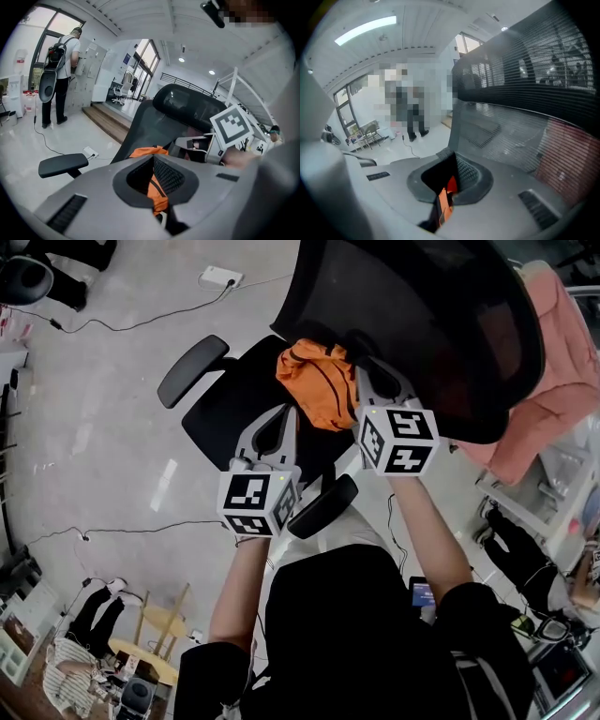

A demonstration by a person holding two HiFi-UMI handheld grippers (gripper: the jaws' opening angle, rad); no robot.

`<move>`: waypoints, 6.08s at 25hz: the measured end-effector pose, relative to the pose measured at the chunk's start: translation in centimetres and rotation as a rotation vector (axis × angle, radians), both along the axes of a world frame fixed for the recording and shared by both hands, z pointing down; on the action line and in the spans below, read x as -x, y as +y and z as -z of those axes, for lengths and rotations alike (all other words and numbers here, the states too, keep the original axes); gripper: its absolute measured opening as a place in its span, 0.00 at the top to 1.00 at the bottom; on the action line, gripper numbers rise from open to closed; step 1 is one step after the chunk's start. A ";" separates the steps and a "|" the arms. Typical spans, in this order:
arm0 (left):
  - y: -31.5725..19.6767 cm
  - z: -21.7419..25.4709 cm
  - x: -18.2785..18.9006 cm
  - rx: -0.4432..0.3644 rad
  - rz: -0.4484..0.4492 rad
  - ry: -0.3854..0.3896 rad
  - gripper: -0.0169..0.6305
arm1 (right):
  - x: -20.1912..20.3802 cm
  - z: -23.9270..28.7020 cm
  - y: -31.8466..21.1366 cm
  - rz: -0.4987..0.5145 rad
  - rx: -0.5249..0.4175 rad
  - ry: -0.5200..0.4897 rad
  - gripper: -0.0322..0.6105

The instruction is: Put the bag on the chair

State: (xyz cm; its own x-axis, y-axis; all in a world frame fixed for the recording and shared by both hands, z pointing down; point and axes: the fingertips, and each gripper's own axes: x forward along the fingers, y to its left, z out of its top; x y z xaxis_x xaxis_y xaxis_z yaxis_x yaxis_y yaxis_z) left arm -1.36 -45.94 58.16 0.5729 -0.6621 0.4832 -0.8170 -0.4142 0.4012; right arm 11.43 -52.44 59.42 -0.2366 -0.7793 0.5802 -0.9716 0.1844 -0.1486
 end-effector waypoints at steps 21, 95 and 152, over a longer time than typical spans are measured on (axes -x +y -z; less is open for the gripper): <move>1.8 -2.4 -2.5 0.041 -0.052 -0.017 0.96 | -3.9 -3.1 2.4 -0.052 0.009 0.043 0.95; 26.8 20.4 2.9 -0.371 -0.081 0.048 0.96 | 4.4 21.8 30.5 0.045 -0.356 -0.061 0.95; 52.5 32.0 -0.7 -0.597 0.007 0.008 0.96 | 3.2 33.3 56.8 0.221 -0.591 -0.078 0.95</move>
